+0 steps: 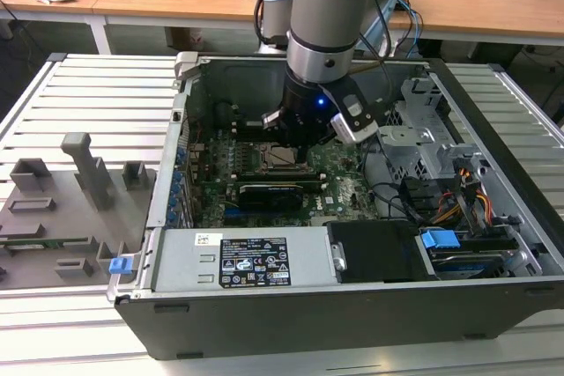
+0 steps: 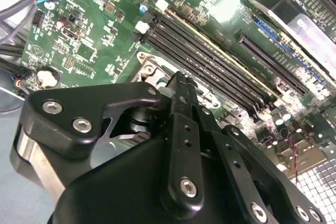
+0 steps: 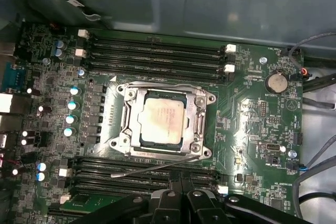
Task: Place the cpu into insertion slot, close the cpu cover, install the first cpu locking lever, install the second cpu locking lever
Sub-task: 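Install the second cpu locking lever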
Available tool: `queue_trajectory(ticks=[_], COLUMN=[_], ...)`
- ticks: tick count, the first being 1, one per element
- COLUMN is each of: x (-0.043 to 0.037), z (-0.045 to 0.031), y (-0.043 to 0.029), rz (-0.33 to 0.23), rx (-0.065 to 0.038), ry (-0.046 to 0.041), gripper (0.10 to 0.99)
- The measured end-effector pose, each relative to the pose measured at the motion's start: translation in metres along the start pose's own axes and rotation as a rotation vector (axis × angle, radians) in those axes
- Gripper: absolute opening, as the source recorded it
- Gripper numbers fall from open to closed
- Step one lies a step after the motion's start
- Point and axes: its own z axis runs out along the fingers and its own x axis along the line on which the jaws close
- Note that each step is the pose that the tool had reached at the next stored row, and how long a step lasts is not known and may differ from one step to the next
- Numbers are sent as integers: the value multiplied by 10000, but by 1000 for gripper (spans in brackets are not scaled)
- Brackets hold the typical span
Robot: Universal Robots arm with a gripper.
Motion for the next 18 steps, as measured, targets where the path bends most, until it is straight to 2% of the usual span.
queue_trajectory(ticks=[2, 8, 12, 16, 18], x=[42, 101, 111, 143, 196], z=[0, 1, 0, 4, 11], y=[4, 9, -7, -25, -23], rz=[0, 1, 2, 1, 1], rx=[-47, -150, -383, -406, -411], ry=[-4, -14, -37, -39, -39], gripper=[106, 106, 106, 106, 106])
